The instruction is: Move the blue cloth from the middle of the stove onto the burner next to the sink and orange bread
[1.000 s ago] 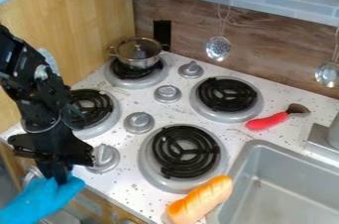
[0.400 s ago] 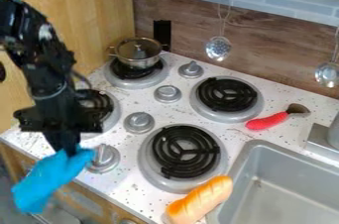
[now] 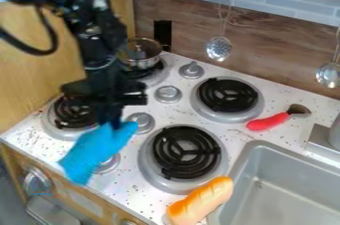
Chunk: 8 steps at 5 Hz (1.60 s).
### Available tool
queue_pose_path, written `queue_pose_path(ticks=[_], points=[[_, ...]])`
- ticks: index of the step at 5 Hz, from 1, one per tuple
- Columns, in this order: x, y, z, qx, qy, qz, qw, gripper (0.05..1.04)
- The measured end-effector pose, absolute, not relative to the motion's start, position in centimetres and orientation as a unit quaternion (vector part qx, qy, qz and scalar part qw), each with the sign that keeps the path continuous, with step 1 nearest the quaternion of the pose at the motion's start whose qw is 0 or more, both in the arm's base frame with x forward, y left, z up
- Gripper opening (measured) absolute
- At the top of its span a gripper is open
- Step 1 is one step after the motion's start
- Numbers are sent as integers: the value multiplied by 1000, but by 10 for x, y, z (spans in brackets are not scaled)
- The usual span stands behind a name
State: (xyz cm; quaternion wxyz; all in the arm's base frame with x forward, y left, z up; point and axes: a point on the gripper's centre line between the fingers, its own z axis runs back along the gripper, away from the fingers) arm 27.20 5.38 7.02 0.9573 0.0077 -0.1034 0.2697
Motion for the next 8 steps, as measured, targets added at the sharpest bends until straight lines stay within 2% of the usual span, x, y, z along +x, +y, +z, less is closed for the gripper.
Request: queue_pose_path(ticks=[1,2,3,4,5,6,7,8], points=[[319,7,49,13,-99,258,961,88],[361,-18,44,15,-118,257,959,87],[375,-26,36,16,-126,266,956,118],[386,-33,33,18,-142,265,953,315],[394,-32,32,23,-146,268,952,616],[380,-29,32,21,-140,254,957,915],[378,-21,48,0,-151,256,955,1012],[351,1,72,-17,-159,258,953,1008]])
